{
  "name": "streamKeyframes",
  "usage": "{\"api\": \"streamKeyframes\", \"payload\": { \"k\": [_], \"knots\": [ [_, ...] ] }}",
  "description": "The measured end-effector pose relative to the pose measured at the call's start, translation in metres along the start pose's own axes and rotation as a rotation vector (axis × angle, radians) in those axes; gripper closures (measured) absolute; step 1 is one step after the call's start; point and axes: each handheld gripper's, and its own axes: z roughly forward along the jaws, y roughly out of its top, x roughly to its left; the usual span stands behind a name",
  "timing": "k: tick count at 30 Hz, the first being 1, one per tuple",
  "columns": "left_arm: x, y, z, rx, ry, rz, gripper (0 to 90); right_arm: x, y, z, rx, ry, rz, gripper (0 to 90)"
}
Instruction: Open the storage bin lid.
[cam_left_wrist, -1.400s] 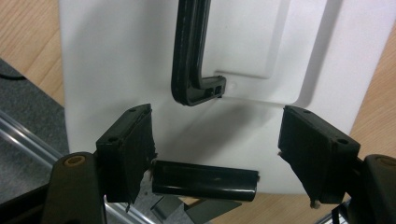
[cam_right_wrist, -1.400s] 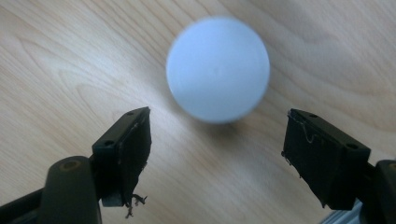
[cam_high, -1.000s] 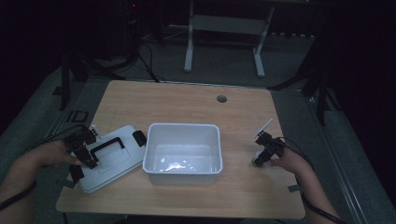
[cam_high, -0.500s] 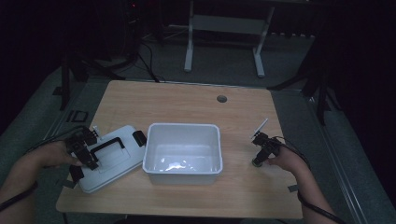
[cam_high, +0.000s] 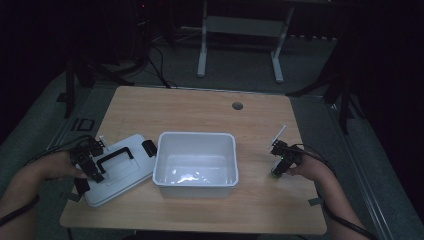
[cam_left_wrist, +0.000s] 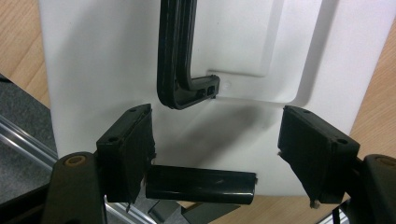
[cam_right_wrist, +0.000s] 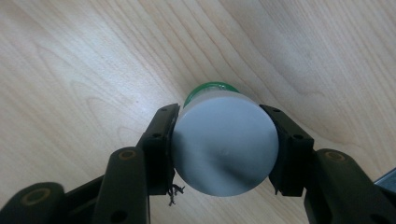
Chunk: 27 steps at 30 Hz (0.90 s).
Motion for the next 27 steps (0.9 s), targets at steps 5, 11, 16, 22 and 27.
{"api": "streamKeyframes", "payload": {
  "k": [5,11,16,22,27],
  "knots": [
    [-0.001,0.001,-0.002,0.0,0.002,-0.002,26.5,0.005,-0.001,-0.009,-0.017,0.009,-0.035,50.1],
    [-0.002,0.003,-0.005,0.001,0.004,0.004,26.4,0.012,-0.002,-0.02,-0.027,0.002,-0.102,50.1],
    [-0.003,0.003,-0.002,0.016,0.004,0.001,26.4,0.021,0.0,-0.031,-0.035,0.006,-0.146,50.1],
    [-0.004,0.004,-0.003,0.011,0.009,0.007,26.4,0.028,0.006,-0.048,-0.048,-0.017,-0.201,50.1],
    [-0.005,0.004,-0.003,0.016,0.016,0.008,26.4,0.035,0.014,-0.062,-0.05,-0.014,-0.242,50.1]
  ]
}}
